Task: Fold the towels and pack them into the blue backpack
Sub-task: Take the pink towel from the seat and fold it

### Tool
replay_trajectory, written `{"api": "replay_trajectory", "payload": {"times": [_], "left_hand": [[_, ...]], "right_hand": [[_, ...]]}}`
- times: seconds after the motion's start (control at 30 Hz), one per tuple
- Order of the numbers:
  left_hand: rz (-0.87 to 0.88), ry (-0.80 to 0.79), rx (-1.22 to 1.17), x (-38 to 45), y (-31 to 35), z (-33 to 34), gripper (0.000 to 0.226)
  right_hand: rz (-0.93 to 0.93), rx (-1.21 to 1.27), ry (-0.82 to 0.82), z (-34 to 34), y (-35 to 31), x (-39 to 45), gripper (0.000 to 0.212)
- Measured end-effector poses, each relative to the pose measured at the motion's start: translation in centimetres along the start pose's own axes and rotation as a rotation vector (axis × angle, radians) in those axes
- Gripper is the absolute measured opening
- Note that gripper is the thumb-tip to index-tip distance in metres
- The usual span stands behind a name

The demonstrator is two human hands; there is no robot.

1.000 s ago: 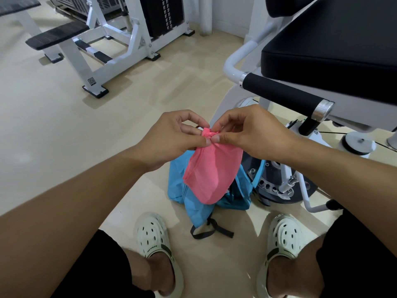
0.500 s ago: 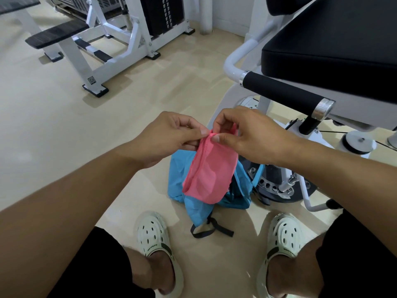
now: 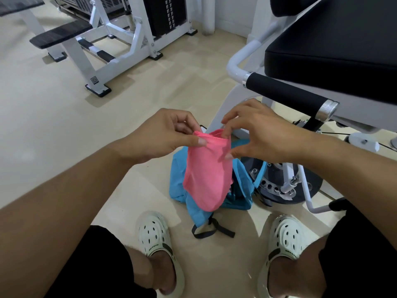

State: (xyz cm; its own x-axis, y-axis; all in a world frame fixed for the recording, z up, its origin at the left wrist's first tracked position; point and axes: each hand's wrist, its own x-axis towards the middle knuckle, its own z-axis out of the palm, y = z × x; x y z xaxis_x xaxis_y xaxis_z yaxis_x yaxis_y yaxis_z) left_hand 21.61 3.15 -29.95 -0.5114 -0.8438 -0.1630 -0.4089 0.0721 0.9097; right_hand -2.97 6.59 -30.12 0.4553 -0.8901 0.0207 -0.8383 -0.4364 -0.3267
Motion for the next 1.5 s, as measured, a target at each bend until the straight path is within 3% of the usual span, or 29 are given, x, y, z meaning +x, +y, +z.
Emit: {"api": "replay_trajectory", "payload": {"times": [0.2, 0.33, 0.43, 0.7, 0.8, 0.97, 1.1, 1.23, 1.33, 1.5], "left_hand": [[0.050, -0.017, -0.065, -0.2, -0.1, -1.4, 0.017], [0.006, 0.077, 0.020, -0.1, -0.7, -2.3, 0.013], [-0.036, 0.140, 0.091, 0.0, -1.3, -2.8, 0.013], [0.000, 0.133, 0.159, 0.1, -1.0, -2.2, 0.014], [0.000, 0.136, 0.301, 0.3, -0.7, -1.7, 0.015], [0.031, 0.163, 0.426, 0.6, -0.2, -0.6, 0.021], [0.036, 0.227, 0.526, 0.7, 0.1, -0.6, 0.026], [-0.047, 0.310, 0.357, 0.6, 0.6, -0.2, 0.024], [-0.062, 0.275, 0.328, 0.4, 0.7, 0.4, 0.024], [-0.044, 0.219, 0.279, 0.5, 0.6, 0.5, 0.017]], "right_hand": [[0.063, -0.049, -0.056, 0.5, 1.3, 0.2, 0.048], [0.104, 0.069, 0.037, -0.1, 1.1, 0.1, 0.024], [0.128, 0.226, 0.101, -0.3, 0.5, 0.0, 0.020], [0.188, 0.259, 0.016, 0.5, 0.7, 0.4, 0.025], [0.239, 0.292, 0.008, 0.6, 1.0, 0.6, 0.016], [0.191, 0.357, -0.009, 0.3, 0.5, 0.5, 0.024], [0.259, 0.420, -0.062, 0.5, 0.1, 0.5, 0.024], [0.306, 0.288, -0.012, 0.3, -0.1, 0.4, 0.013], [0.252, 0.144, -0.047, 0.3, -0.2, 0.1, 0.018], [0.258, 0.259, -0.125, 0.1, -0.4, 0.0, 0.022]]}}
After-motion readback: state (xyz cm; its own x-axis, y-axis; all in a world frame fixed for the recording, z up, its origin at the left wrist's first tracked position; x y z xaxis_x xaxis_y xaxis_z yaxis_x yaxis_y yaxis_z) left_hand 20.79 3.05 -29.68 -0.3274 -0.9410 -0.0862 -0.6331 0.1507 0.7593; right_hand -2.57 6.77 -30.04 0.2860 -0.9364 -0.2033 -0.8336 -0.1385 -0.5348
